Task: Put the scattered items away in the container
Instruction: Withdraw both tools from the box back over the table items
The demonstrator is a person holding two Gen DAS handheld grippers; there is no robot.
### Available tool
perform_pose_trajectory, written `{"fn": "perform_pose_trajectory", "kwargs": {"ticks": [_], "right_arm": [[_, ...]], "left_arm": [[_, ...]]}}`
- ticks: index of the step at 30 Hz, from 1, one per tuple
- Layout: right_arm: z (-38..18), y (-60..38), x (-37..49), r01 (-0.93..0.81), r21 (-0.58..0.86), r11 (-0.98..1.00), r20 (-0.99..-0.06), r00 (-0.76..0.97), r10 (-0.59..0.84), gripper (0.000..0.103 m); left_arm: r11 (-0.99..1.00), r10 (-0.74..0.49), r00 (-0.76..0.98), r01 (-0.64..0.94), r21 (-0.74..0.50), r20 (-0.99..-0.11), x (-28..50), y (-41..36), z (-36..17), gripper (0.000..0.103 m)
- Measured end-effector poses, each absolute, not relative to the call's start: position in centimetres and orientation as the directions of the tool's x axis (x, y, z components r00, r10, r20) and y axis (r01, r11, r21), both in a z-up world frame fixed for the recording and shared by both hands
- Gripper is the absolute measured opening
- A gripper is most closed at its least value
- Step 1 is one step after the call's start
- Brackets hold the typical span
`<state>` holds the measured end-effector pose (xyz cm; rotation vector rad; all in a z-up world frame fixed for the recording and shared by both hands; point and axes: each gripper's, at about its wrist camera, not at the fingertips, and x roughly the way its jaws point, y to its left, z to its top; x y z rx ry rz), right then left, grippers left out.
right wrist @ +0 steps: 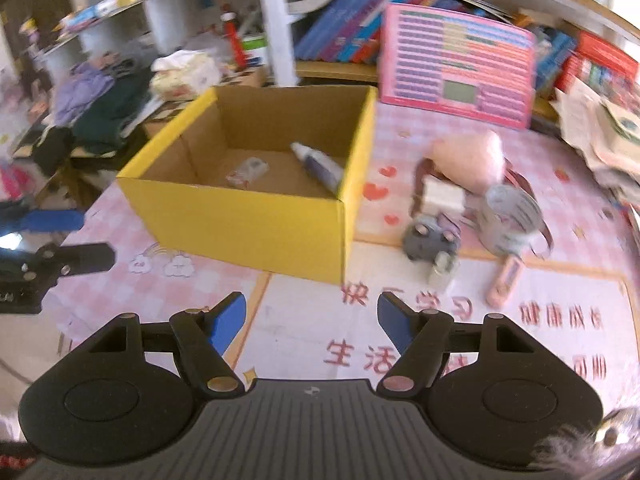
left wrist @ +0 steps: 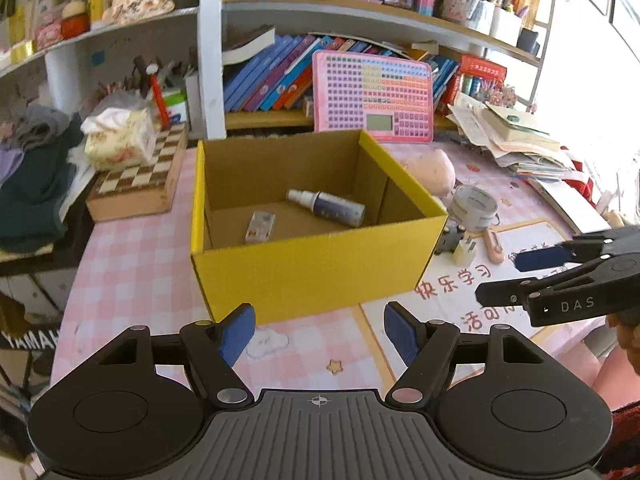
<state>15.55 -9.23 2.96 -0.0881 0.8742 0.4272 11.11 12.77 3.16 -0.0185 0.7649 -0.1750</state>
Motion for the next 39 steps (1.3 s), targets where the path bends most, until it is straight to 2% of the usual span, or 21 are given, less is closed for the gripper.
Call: {"fn": "perform_pose_trajectory", "kwargs": {"ticks": [7,10,14,19,29,39], "right_arm": [[2.2,-9.3,13.0,-0.328,-0.054,0.943,-0.71,0.677,0.195,0.075],[1.4,-9.5,12.1,-0.302,-0.034,0.953,-0.72,0.669,0.186,0.079],[0.8,-10.1,11.8,-0.256,-0.002,0.967,-0.742,0.648,0.17,0.083],[0.5,-10.1,11.0,-0.234,-0.032,0.972,-0.746,0.652,0.132,0.087],[0.3,-10.7,8.9,-0.225,-0.194,0.955,-0.687,0.726,0.032,0.092],[-0.1,-12.9,8.6,-0.174,-0.18,0.968,-0.731,0.683,-0.013,0.092]], "left_arm": [[0.991,-0.13,0.697,0.122,-0.062,-0.705,10.1,12.6,1.8,0.074],[0.988,-0.143,0.68,0.134,-0.07,-0.719,9.5,12.1,1.0,0.082],[0.983,-0.167,0.652,0.166,-0.076,-0.74,9.3,11.4,0.1,0.082],[0.98,-0.178,0.633,0.186,-0.076,-0.753,9.1,10.5,-0.6,0.085],[0.929,-0.248,0.618,0.369,-0.003,-0.746,9.4,5.7,-1.2,0.089],[0.883,-0.326,0.557,0.467,-0.036,-0.764,9.2,2.1,-2.2,0.089]]}}
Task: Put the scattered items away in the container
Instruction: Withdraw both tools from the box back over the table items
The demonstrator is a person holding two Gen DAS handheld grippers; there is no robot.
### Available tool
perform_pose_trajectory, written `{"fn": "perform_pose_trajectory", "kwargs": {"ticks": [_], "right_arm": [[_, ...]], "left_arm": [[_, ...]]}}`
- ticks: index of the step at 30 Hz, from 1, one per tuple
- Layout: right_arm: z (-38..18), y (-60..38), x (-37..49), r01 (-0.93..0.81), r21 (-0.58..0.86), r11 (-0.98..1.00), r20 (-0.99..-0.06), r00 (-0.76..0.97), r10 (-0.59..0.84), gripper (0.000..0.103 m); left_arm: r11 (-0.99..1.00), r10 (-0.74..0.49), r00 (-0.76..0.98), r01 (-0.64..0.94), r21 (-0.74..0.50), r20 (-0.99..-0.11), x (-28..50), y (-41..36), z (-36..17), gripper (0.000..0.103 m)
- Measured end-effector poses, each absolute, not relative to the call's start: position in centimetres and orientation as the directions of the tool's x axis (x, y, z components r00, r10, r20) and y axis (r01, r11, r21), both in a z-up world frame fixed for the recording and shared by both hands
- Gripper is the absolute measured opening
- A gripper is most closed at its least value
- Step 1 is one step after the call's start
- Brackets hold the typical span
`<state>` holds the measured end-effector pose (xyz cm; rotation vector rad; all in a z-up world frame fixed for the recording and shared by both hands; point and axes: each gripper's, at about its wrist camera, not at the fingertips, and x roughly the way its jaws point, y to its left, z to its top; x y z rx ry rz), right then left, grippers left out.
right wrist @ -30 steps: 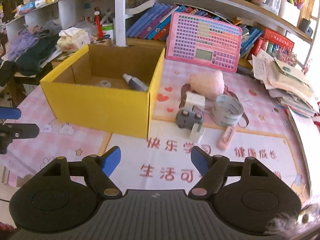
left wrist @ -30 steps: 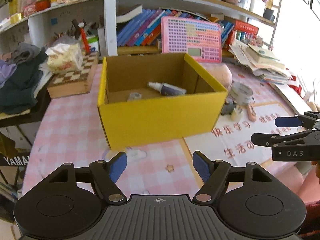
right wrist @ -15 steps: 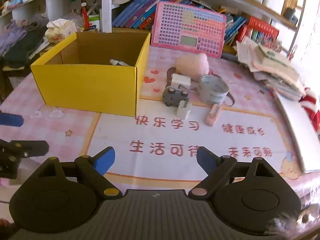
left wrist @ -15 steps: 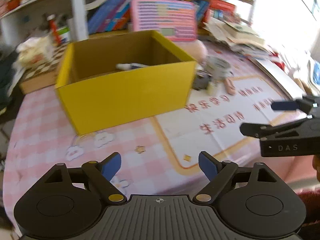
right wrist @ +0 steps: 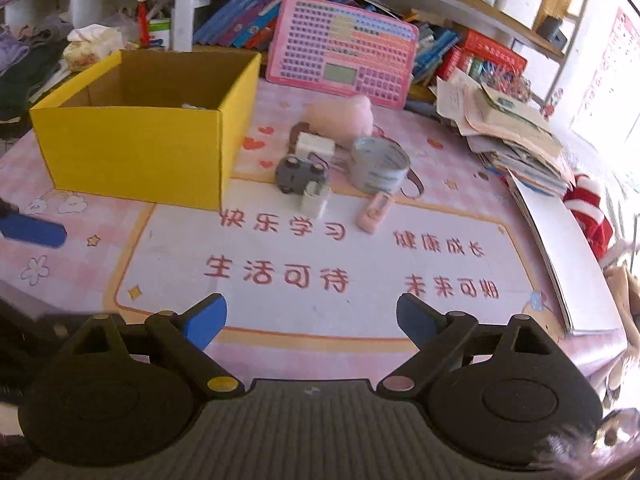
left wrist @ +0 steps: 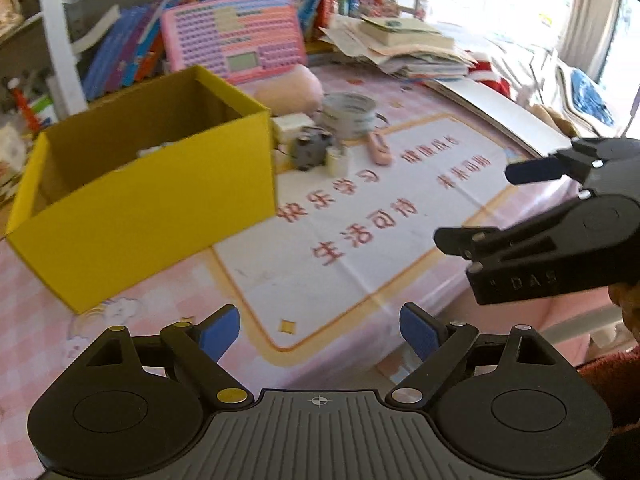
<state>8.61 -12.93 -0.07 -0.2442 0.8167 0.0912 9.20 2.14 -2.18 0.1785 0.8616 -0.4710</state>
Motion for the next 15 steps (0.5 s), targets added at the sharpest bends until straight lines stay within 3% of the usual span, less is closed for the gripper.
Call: {"fn": "perform_pose_trajectory", "kwargs": {"ticks": [15], "right_arm": [[-0.7,-16.8,11.6,-0.199,-0.145,0.969,-0.761,0.648,0.019,0.092]], "left_arm": [[0.893,-0.326,0.56,0.446,-0.054,-0.762,11.6,-1.4,-2.1,0.089]]}}
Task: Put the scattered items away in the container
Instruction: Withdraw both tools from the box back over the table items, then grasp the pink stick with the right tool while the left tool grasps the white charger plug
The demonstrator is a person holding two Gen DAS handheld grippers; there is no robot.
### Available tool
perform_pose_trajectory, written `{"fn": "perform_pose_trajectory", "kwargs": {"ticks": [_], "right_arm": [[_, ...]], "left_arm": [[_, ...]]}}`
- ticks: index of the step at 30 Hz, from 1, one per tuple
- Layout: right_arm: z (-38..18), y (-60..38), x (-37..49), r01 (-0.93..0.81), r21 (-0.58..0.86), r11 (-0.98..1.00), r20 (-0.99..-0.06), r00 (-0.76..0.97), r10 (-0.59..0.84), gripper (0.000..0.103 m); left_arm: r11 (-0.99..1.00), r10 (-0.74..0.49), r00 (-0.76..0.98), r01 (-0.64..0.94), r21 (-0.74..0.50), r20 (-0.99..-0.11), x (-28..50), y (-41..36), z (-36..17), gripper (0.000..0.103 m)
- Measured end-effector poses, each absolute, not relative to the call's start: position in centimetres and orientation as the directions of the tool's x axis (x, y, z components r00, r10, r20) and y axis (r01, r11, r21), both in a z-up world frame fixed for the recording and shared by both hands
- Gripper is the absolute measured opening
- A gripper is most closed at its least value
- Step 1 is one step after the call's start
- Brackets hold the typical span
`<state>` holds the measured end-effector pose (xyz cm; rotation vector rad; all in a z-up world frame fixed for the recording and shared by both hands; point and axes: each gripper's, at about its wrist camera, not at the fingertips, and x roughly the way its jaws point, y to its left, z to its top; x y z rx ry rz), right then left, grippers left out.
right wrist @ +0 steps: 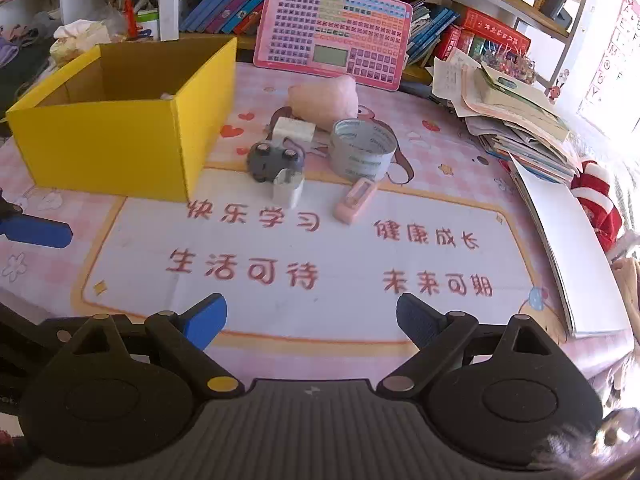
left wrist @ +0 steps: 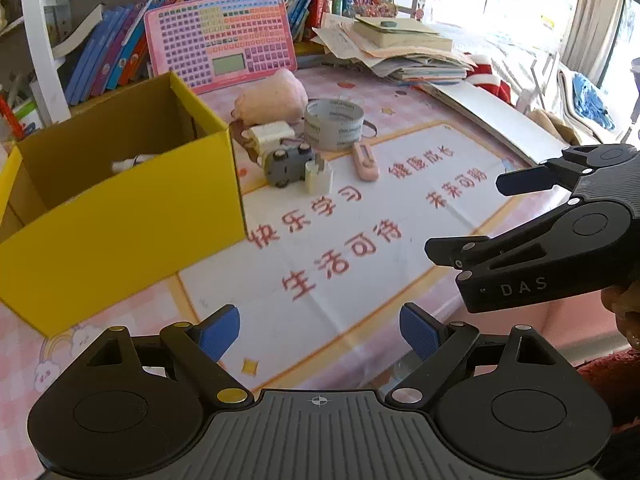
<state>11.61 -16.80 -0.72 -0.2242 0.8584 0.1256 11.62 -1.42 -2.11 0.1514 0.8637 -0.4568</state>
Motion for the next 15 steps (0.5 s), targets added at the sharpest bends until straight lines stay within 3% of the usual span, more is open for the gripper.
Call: {"fn": "perform_pose_trajectory", "kwargs": {"ticks": [15], "right_arm": [[-2.7,-21.9,18.9,-0.248,-0.049,0.968,-0.781,0.614,0.117,0.09]], "left_arm": [[0.914,-0.265,0.598,0.406,0.001,-0.756,17.0,-7.7,-2.8,0.087]]}}
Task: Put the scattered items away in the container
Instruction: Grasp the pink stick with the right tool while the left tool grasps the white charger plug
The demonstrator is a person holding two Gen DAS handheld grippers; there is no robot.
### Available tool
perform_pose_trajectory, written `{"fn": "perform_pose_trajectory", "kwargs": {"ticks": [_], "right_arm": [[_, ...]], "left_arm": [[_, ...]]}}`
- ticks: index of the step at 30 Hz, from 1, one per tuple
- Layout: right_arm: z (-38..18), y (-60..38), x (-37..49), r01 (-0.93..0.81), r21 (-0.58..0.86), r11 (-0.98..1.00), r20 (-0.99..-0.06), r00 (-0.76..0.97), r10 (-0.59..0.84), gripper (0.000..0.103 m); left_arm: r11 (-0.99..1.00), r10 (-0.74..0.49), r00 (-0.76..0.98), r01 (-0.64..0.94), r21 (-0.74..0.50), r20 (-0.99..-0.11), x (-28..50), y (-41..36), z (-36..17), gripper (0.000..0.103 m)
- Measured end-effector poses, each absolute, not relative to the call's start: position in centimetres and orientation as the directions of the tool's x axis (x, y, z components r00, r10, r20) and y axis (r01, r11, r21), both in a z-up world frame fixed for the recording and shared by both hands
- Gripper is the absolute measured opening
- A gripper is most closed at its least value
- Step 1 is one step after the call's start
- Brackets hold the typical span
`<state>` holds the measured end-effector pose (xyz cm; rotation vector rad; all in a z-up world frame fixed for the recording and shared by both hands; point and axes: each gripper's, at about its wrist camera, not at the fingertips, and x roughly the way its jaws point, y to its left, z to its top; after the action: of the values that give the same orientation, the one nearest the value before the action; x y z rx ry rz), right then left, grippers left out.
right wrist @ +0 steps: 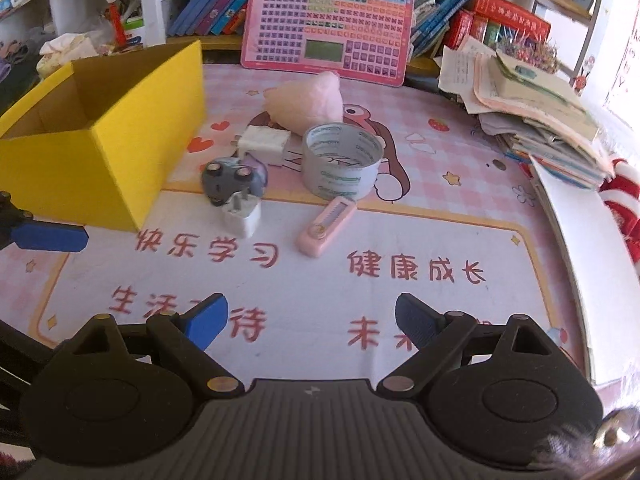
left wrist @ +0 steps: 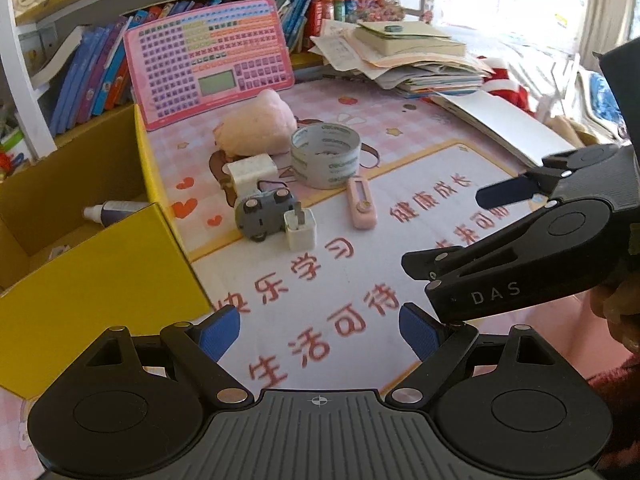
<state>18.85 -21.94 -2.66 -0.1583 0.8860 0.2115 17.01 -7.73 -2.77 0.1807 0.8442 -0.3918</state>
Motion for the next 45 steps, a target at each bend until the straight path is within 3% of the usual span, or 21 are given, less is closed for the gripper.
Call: {"fn": "perform_pose_trajectory", "kwargs": {"ticks": [4,9,14,23,25,27,28,45], "right_arm": [[-3.7,-23.4,21.0,-0.232,-0.008,0.973,-0.79,0.598,0.137,0.081],[-4.4,-24.3,24.1,-0.229,0.039,0.973,-0.791,0.588,0.17,0.065],[-5.3,-24.3,27.4,-0.233,0.079,0.969,-0.793,0.575,0.202,0.059],[-7.1,-23.5,31.1,-0.274,0.09,0.958,-0.814,0.534,0.23,0.052],[-7.3,-23.6,31.4,-0.29,0.084,0.953,-0.815,0.53,0.233,0.044],[-7.3,-24.0,31.4,-0.298,0.066,0.952,-0.818,0.53,0.223,0.029],[-7.3,-24.3,31.4,-0.299,0.056,0.953,-0.819,0.532,0.215,0.027],[-7.7,-26.0,31.3,-0.319,0.017,0.947,-0.822,0.535,0.196,0.03]], "left_arm": [[0.927,-0.24,0.61,0.376,0.01,-0.755,18.4,-9.1,-3.1,0.084],[0.943,-0.214,0.609,0.332,0.0,-0.764,20.0,-10.5,-3.8,0.066],[0.96,-0.171,0.611,0.281,0.009,-0.773,21.5,-11.3,-4.6,0.055],[0.978,-0.106,0.637,0.208,0.038,-0.763,24.0,-12.2,-5.0,0.054],[0.98,-0.099,0.638,0.198,0.038,-0.764,24.5,-12.4,-5.2,0.054],[0.981,-0.096,0.636,0.19,0.035,-0.766,25.1,-12.6,-5.5,0.05],[0.982,-0.095,0.634,0.187,0.033,-0.767,25.4,-12.7,-5.7,0.049],[0.994,-0.061,0.601,0.11,0.007,-0.797,28.2,-12.1,-7.4,0.03]]}}
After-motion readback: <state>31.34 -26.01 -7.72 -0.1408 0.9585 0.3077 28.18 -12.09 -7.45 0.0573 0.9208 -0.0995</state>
